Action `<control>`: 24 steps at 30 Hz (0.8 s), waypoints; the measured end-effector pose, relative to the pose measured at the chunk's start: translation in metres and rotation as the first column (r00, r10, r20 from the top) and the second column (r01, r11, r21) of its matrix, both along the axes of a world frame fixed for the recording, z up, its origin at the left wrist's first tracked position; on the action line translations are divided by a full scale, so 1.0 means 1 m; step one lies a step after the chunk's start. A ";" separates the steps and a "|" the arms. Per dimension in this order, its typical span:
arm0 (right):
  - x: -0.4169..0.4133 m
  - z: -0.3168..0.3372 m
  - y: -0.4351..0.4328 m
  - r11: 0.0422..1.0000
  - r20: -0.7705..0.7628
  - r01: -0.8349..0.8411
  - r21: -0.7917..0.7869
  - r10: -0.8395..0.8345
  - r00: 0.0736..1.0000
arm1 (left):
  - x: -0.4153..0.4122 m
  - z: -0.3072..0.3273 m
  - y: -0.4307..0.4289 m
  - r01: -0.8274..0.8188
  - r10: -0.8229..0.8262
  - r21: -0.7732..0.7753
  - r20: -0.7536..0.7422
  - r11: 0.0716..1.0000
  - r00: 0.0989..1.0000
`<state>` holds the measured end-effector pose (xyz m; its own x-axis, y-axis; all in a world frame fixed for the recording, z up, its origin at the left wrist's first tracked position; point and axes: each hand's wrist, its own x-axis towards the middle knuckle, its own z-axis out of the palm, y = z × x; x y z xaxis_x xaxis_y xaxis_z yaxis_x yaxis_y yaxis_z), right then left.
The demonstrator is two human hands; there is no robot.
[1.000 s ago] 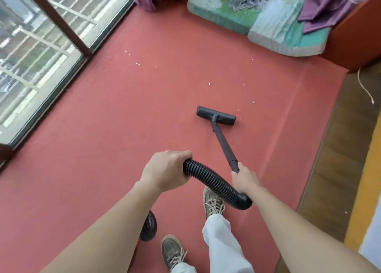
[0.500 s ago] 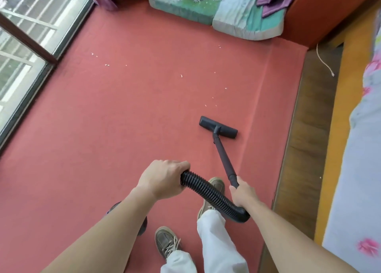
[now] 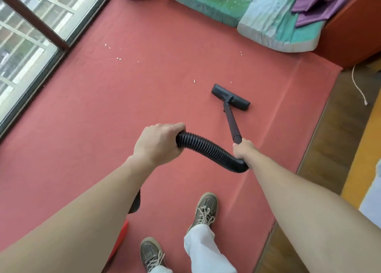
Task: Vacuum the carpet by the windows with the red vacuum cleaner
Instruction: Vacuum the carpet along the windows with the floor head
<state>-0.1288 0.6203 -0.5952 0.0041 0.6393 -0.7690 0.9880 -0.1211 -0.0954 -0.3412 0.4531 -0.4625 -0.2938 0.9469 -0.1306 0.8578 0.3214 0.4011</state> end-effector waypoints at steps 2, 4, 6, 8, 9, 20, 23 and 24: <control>-0.008 0.002 0.043 1.000 0.023 -0.012 0.025 0.012 1.000 | 0.002 0.000 0.024 -0.010 0.010 0.007 -0.004 1.000 1.000; -0.009 0.006 0.076 1.000 0.022 -0.022 0.017 0.021 1.000 | 0.009 0.001 0.044 -0.013 0.013 0.020 0.008 1.000 1.000; -0.002 0.012 0.092 0.998 0.026 -0.054 -0.007 0.054 0.998 | 0.015 0.003 0.061 -0.019 0.018 0.023 0.027 1.000 0.999; 0.013 0.024 0.087 0.995 0.001 -0.087 -0.048 0.088 0.996 | 0.019 0.006 0.076 0.004 -0.004 0.012 0.050 1.000 0.999; 0.023 0.029 0.079 0.993 -0.025 -0.090 -0.080 0.088 0.996 | 0.020 0.009 0.082 0.035 -0.035 0.003 0.057 0.999 0.998; 0.036 0.035 0.070 0.964 -0.181 0.134 -0.228 -0.178 0.967 | -0.001 0.015 0.155 0.214 -0.207 -0.063 0.099 0.975 0.973; -0.005 0.022 0.143 0.987 -0.114 0.101 -0.121 -0.115 0.987 | -0.033 0.003 0.187 0.115 -0.113 -0.012 0.072 0.993 0.991; -0.020 0.018 0.170 0.993 -0.082 0.094 -0.074 -0.100 0.992 | -0.043 0.000 0.196 0.084 -0.084 0.009 0.063 0.996 0.994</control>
